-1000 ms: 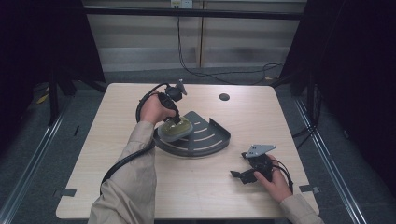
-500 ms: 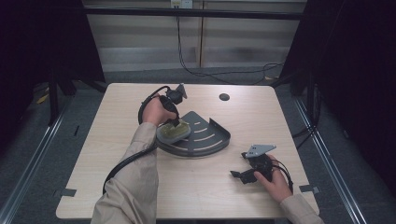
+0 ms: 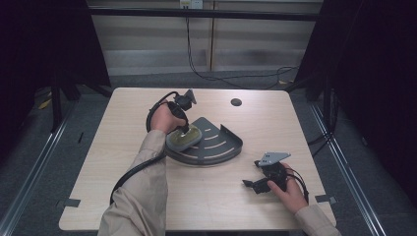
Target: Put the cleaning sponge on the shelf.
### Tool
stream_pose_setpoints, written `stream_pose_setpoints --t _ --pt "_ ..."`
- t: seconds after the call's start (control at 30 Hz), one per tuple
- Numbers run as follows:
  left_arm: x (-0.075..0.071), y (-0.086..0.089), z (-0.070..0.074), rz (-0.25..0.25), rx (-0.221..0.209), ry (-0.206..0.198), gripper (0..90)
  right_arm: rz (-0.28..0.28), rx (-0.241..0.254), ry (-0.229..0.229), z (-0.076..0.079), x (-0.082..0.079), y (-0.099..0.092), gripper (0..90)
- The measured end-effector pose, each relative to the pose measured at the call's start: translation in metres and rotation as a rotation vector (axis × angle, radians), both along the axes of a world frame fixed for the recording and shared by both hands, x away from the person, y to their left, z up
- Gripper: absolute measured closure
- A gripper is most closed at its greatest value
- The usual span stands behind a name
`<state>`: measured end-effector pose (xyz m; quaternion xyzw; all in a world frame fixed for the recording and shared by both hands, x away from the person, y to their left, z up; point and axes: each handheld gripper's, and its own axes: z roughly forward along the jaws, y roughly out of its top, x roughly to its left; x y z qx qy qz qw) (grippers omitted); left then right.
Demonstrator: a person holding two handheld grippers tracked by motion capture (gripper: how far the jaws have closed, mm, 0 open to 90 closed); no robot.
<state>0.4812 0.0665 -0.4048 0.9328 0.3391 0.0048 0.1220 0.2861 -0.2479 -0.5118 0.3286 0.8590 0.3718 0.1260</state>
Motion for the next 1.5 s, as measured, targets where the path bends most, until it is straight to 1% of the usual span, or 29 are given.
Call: stream_pose_setpoints --t 0.03,0.07,0.1,0.13,0.17,0.3,0.33,0.47,0.5,0.6,0.67,0.73,0.93,1.1,1.13,1.17,1.4,1.5 --pt "0.001 0.001 -0.001 -0.007 0.004 0.002 70.2 0.0 0.0 0.0 0.0 0.0 0.0 10.6" --pt "0.0 0.001 -0.002 0.001 0.002 0.0 70.2 0.0 0.0 0.0 0.0 0.0 0.0 10.6" --pt "0.001 0.002 -0.002 -0.007 0.0 -0.001 70.1 0.0 0.0 0.0 0.0 0.0 0.0 10.6" --pt "0.0 0.002 -0.003 0.002 -0.004 -0.001 70.2 0.0 0.0 0.0 0.0 0.0 0.0 10.6" --pt "0.0 0.003 -0.004 -0.003 0.0 0.001 70.2 0.0 0.0 0.0 0.0 0.0 0.0 10.6" --pt "0.0 0.005 -0.007 0.004 -0.001 0.016 70.1 0.0 0.0 0.0 0.0 0.0 0.0 10.6" --pt "-0.001 0.006 -0.009 0.019 -0.002 0.019 70.1 0.0 0.002 0.004 0.0 0.0 0.0 10.6" --pt "-0.001 0.008 -0.01 0.024 -0.001 0.025 70.0 0.0 0.002 0.004 0.0 0.0 0.0 10.6" --pt "-0.002 0.008 -0.01 0.034 -0.001 0.028 70.1 0.0 0.002 0.004 0.0 0.0 0.0 10.6" --pt "-0.002 0.011 -0.011 0.04 0.012 0.033 70.0 0.0 0.002 0.004 0.0 0.0 0.0 10.6" --pt "-0.003 0.012 -0.013 0.056 0.008 0.039 70.0 0.0 0.002 0.004 0.0 0.0 0.0 10.6" --pt "-0.003 0.014 -0.014 0.061 0.007 0.048 69.9 0.0 0.002 0.004 0.0 0.0 0.0 10.6" --pt "-0.003 0.017 -0.013 0.068 0.013 0.042 69.4 0.0 0.002 0.004 0.0 0.0 0.0 10.6" --pt "-0.004 0.017 -0.013 0.074 0.017 0.048 69.3 0.0 0.002 0.004 0.0 0.0 0.0 10.6" --pt "-0.004 0.017 -0.013 0.068 0.018 0.049 69.3 0.0 0.002 0.004 0.0 0.0 0.0 10.6" --pt "-0.004 0.017 -0.013 0.08 0.016 0.05 69.2 0.0 0.002 0.004 0.0 0.0 0.0 10.6" --pt "-0.005 0.019 -0.011 0.077 0.025 0.055 67.4 0.0 0.002 0.004 0.0 0.0 0.0 10.6" --pt "-0.005 0.02 -0.011 0.091 0.023 0.055 66.1 -0.001 0.0 0.004 0.0 0.0 0.0 10.6"
